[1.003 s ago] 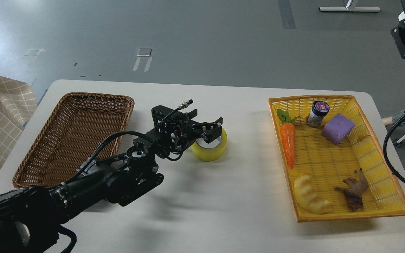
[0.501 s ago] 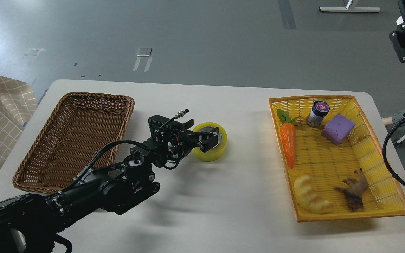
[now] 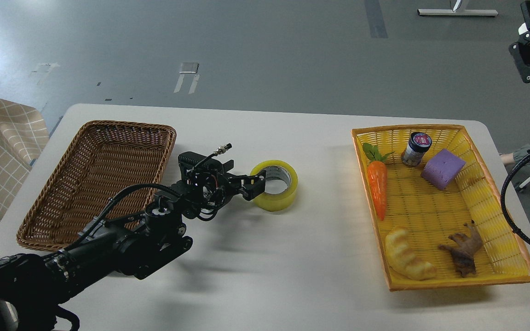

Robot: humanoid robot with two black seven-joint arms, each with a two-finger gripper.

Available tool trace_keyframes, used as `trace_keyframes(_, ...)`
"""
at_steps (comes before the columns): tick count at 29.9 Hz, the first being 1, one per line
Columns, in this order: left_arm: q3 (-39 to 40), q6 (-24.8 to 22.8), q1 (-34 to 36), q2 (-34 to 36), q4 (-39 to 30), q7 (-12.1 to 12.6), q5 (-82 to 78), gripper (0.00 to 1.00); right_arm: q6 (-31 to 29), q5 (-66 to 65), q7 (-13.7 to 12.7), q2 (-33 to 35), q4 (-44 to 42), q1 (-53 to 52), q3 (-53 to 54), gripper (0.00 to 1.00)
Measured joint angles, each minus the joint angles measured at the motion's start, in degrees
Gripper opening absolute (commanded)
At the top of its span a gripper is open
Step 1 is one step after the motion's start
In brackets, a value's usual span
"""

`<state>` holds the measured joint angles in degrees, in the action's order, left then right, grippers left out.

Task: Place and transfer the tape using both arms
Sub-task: 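Grasp the tape roll's rim with the left gripper, then lift the tape roll and carry it over the wicker basket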

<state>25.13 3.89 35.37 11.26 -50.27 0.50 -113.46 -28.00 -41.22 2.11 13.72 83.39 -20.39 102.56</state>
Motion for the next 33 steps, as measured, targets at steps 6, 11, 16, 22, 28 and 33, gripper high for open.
trace_keyframes(6, 0.0, 0.0, 0.1, -0.2, -0.1, -0.3, 0.1, 0.9, 0.0, 0.0, 0.0, -0.1, -0.1, 0.1, -0.1, 1.0)
trace_keyframes(11, 0.1, -0.2, 0.4, -0.4, -0.8, -0.4, 1.0, 0.9, 0.0, 0.0, 0.0, -0.1, -0.1, 0.5, -0.1, 1.0)
trace_keyframes(16, 0.1, -0.4, 0.6, -0.8, -1.0, -0.9, 2.5, 0.9, 0.0, 0.0, 0.0, -0.1, -0.2, 1.2, -0.1, 1.0)
trace_keyframes(22, 0.1, -2.9, 0.7, -0.5, -1.0, -0.8, 2.6, 0.9, 0.0, 0.0, 0.0, 0.0, -0.7, 1.5, -0.1, 1.0)
trace_keyframes(28, 0.0, -3.5, 0.7, -0.5, -1.0, -0.8, 2.5, 0.69, 0.0, 0.0, 0.0, 0.1, -0.8, 1.7, -0.1, 1.0)
trace_keyframes(33, 0.0, -3.8, 0.6, -0.5, -1.0, -0.4, 2.4, 0.43, 0.0, -0.1, 0.0, 0.1, -0.8, 1.7, 0.0, 1.0)
